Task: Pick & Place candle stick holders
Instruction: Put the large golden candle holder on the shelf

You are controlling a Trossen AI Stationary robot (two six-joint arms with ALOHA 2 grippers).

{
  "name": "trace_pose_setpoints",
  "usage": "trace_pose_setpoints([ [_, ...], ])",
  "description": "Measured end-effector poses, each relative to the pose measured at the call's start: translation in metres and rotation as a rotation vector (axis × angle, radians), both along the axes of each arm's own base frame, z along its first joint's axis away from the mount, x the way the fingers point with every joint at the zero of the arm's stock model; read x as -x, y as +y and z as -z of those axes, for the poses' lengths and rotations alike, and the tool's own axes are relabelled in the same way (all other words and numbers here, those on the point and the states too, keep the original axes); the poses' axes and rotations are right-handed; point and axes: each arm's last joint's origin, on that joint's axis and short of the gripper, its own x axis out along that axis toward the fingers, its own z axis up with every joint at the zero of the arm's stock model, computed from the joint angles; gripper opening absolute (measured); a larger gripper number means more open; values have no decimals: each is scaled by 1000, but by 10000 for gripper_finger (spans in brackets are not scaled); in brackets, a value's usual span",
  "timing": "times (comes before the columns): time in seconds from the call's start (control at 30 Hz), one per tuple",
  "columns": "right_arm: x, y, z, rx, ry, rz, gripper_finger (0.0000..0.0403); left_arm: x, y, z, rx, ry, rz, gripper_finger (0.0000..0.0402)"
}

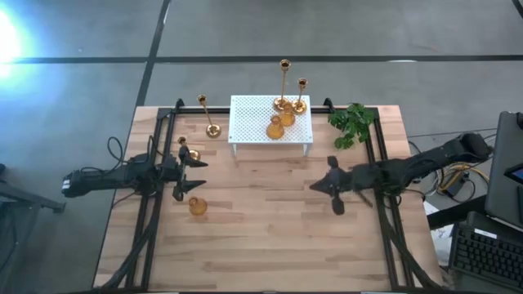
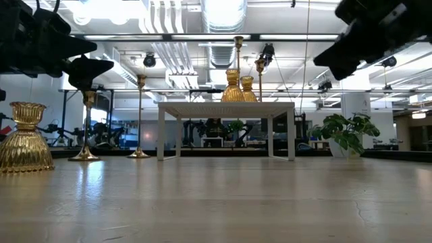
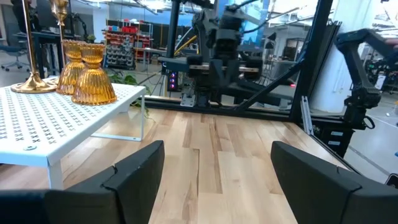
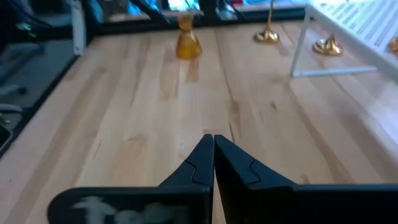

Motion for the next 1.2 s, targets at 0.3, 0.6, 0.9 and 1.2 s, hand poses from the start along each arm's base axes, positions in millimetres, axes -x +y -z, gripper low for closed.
trace_pose_setpoints([
  [0.3,39,-16,25,31,-120,-76,8,0,0,0,0,0,0,301],
  [0.6,63,-19,44,112,-249,-118,8,0,0,0,0,0,0,300],
  [0.9,77,-22,48,123,-312,-116,8,0,0,0,0,0,0,300],
  [1.2,78,-22,46,120,-328,-114,8,0,0,0,0,0,0,301],
])
